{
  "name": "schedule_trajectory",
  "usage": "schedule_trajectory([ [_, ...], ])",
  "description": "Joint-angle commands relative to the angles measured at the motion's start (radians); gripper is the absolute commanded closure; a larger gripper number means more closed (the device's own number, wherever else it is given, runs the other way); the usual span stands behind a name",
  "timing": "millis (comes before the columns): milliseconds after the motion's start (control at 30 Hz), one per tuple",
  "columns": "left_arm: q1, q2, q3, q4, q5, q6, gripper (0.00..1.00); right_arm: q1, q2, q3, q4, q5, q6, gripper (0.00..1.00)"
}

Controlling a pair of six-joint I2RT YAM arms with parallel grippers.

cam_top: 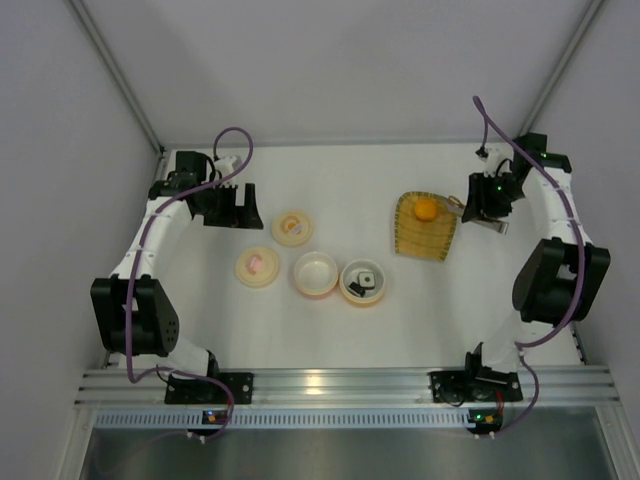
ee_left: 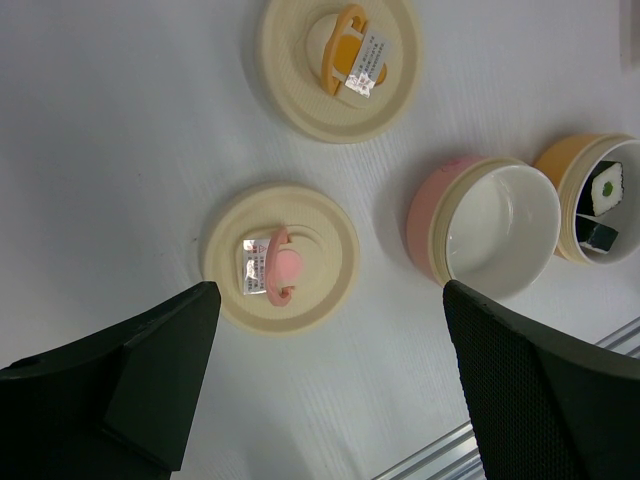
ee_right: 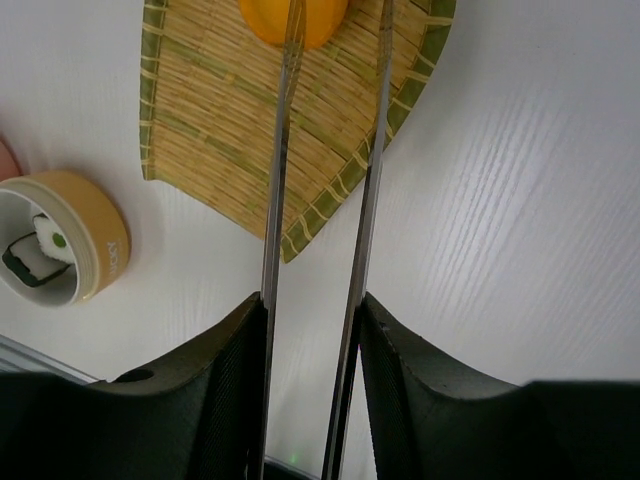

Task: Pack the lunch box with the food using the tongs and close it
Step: Pick up the fake food from the plate.

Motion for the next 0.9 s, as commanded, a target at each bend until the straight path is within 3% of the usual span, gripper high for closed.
schedule_trajectory([
  [0,0.005,-0.010,0.008,0.043,0.017,-0.005,0.02,-0.017,0.021,0.021,0.064,-0.047,0.042,0.60],
  [700,0.005,0.015,0.028,0.032,0.014,-0.002,0.02,-0.055,0.147,0.061,0.087,-0.175,0.095,0.61],
  [867,0.005,0.015,0.026,0.030,0.012,0.000,0.02,-0.072,0.158,0.061,0.086,-0.199,0.099,0.68],
])
